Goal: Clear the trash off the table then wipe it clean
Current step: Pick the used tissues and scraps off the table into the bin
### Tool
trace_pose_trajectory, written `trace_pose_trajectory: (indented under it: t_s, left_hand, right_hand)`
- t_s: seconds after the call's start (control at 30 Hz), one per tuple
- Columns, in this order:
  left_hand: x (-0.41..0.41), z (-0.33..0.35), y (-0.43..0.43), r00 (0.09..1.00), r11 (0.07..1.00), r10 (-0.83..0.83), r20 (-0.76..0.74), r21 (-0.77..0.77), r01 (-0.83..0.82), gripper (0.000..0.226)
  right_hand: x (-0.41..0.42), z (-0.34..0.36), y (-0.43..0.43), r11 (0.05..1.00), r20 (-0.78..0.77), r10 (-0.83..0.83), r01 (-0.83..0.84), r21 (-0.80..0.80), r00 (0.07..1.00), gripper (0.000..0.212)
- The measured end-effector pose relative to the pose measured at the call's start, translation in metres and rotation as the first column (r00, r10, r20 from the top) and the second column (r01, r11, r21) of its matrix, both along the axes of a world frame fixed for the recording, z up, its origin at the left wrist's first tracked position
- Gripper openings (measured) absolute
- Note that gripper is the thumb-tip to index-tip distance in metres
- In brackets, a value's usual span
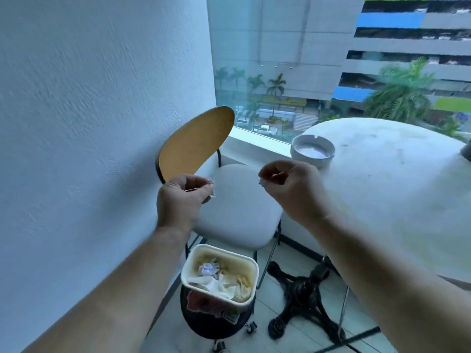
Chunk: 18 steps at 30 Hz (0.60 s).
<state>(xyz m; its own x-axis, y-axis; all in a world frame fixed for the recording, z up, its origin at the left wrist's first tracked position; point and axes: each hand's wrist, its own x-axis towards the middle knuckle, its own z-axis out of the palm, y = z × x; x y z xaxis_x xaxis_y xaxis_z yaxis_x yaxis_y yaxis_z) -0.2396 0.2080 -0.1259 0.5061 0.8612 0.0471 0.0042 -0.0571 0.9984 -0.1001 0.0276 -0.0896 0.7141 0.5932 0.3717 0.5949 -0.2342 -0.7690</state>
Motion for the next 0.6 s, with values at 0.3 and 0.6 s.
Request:
trace_pose_trajectory:
  t_s: [0.3, 0.6]
  left_hand:
    - [-0.062, -0.118, 0.018, 0.932, 0.991, 0.024, -0.362, -0.117, -0.071, 0.02]
    - [-0.072, -0.218, -0.006, 0.856, 0.955, -0.01, -0.517, -0.257, -0.145, 0.018]
  right_hand:
    - [-0.065, -0.147, 0.041, 0.919, -0.253, -0.03, -0.072, -0.387, 0.967, 0.01]
    - [-0.07, -0.248, 0.034, 0.823, -0.333, -0.123, -0.092, -0.561, 0.935, 0.012]
